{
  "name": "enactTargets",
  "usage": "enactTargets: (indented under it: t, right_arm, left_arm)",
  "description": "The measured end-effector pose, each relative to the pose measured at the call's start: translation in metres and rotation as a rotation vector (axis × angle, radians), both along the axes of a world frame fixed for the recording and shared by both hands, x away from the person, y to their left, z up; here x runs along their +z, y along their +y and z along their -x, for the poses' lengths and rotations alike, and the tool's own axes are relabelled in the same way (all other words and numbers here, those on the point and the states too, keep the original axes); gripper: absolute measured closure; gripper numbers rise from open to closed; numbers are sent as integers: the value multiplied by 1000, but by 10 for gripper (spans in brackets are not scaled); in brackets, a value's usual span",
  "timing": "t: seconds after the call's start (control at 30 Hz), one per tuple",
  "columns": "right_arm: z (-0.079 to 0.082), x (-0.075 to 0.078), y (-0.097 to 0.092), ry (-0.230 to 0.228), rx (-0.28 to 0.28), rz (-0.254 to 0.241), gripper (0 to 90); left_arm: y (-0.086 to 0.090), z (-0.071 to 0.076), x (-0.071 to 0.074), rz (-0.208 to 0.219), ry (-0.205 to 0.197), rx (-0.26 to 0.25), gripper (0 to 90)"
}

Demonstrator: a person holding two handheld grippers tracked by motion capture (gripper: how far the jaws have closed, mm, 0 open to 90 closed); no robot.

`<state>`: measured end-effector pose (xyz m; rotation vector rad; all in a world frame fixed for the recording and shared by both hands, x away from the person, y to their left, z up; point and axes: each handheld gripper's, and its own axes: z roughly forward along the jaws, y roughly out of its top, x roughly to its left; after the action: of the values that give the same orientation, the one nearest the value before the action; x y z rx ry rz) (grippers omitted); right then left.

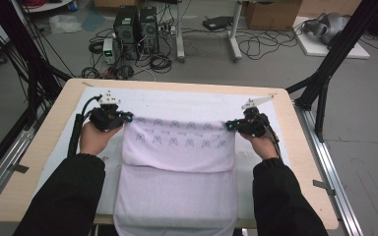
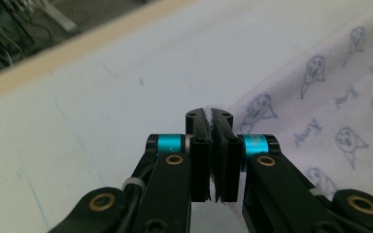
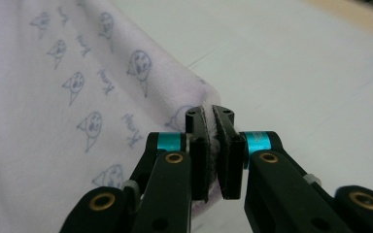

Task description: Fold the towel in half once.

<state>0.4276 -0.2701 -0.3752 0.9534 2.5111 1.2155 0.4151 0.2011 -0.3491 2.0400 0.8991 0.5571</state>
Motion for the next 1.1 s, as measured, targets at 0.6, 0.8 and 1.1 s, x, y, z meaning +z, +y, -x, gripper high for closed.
enactTargets:
  t: [0.6,0.8,1.1]
  right_arm:
    - [25,-21,-13,33,15,-32,519]
    - [54,-35,-7,45,60,-31,520]
    - [83,-48,4,38,105,10,535]
  left_arm:
    - [15,28,-54,76,122,-65,559]
    - [17,61,-73,83,132,-125,594]
    - [14,83,-86,64,148,-179,618]
